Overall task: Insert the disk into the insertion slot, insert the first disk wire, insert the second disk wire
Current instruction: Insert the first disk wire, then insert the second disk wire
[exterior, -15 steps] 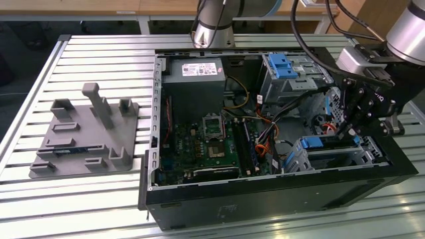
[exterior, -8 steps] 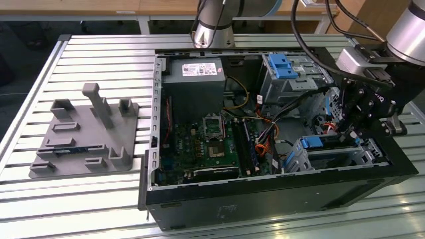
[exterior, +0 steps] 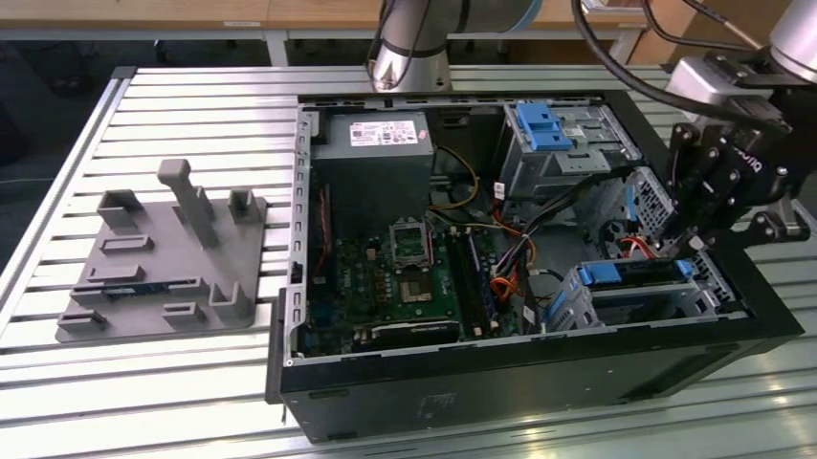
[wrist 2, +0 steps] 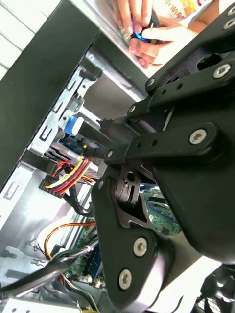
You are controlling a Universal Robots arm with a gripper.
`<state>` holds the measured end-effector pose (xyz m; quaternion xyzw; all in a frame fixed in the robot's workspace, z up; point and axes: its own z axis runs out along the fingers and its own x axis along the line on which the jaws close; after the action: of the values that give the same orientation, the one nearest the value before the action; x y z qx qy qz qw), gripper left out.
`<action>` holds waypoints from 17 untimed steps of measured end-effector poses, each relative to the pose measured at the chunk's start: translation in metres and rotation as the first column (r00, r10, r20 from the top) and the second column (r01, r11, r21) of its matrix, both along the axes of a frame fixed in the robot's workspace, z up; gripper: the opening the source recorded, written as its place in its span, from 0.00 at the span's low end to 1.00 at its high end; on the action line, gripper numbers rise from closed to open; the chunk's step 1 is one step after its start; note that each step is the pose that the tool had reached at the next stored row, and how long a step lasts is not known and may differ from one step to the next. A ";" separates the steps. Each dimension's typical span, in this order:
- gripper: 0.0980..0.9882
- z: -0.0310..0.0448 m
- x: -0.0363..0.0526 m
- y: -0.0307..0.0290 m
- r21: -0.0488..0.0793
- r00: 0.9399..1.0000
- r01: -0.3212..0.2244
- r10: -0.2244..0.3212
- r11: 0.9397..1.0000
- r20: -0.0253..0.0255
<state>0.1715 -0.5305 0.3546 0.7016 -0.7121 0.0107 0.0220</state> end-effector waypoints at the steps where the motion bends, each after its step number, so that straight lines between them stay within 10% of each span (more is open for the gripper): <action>1: 0.23 0.0042 0.0000 0.0000 0.000 1.000 0.000 0.000 1.000 0.000; 6: 0.23 0.0235 0.0002 0.0002 0.000 1.000 0.000 0.000 1.000 0.001; 17: 0.23 0.0235 0.0003 0.0002 0.000 1.000 0.000 0.000 1.000 0.002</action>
<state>0.1718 -0.5303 0.3782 0.7016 -0.7121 0.0112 0.0214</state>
